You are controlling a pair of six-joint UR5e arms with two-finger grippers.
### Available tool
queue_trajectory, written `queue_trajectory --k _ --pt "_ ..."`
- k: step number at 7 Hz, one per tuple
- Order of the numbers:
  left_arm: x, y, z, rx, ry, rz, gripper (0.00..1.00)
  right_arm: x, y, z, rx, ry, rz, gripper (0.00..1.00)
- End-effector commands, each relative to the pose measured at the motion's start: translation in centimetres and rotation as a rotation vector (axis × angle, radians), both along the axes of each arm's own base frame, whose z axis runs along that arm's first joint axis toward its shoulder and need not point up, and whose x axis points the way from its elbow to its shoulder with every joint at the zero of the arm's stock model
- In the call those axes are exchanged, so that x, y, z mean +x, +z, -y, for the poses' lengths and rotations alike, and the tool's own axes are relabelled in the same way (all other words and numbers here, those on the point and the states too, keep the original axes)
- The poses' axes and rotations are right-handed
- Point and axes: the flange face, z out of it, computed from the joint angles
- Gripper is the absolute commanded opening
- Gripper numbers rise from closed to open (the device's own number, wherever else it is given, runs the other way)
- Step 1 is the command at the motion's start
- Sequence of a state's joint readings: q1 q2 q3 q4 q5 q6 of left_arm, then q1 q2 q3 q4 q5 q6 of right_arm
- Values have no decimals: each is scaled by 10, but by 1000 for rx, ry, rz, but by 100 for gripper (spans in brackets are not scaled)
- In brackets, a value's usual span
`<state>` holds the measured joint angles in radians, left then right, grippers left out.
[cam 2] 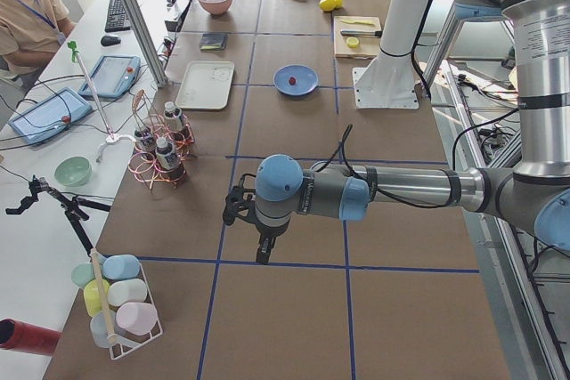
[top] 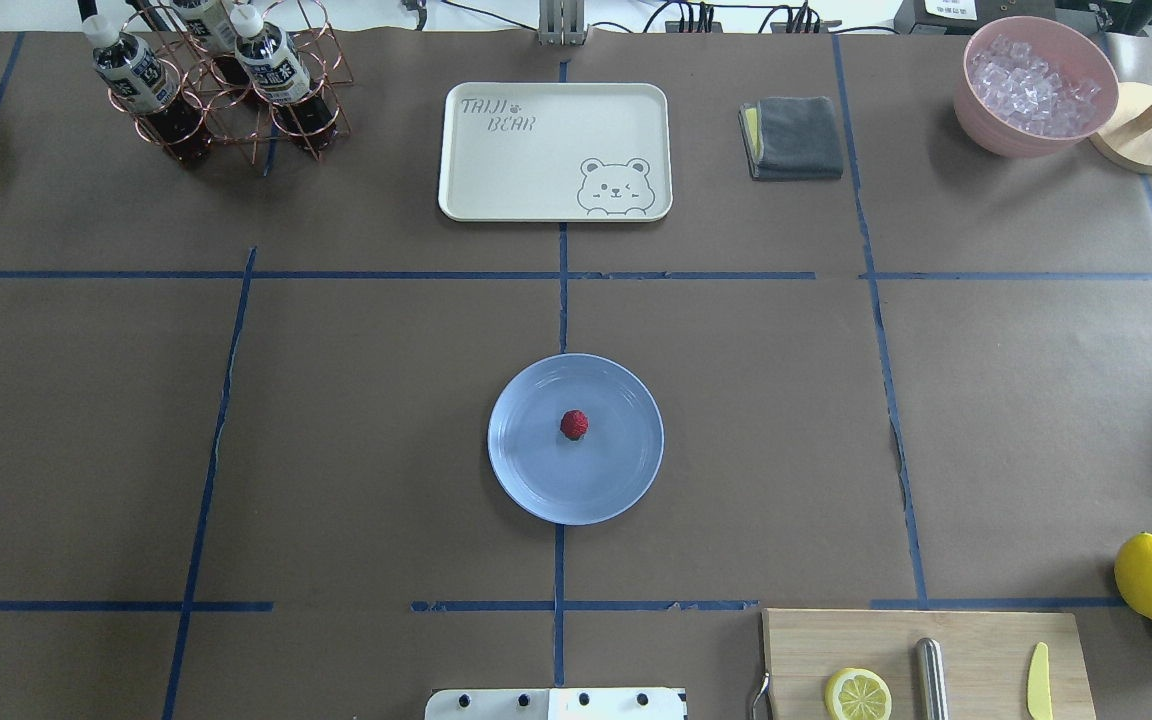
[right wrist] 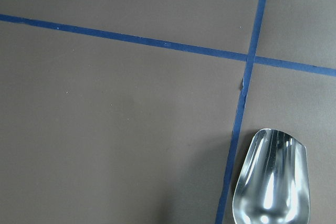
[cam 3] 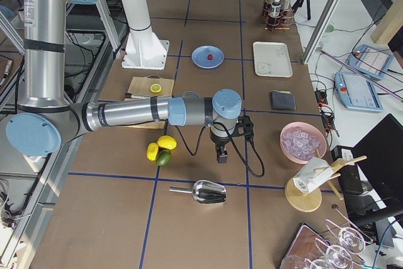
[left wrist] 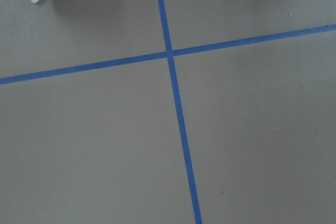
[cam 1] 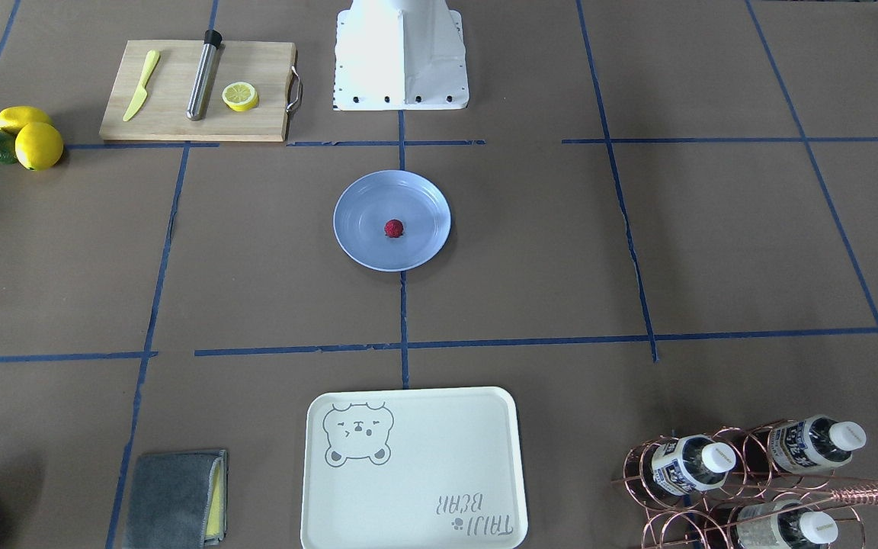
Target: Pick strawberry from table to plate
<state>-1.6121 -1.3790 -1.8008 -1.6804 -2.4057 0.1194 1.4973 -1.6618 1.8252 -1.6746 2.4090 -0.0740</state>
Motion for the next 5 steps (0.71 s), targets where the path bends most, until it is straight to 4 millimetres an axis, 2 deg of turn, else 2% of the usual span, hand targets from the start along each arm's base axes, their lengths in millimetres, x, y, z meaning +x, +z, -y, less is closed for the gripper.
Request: queue_trajectory --k 1,2,5 --pt "1 -11 5 15 3 0 100 0 -2 0 7 -1 0 100" --pt "2 -3 6 0 5 -1 100 0 -3 2 10 -1 0 100" --pt "2 -8 4 7 4 2 100 1 -1 0 3 1 1 100"
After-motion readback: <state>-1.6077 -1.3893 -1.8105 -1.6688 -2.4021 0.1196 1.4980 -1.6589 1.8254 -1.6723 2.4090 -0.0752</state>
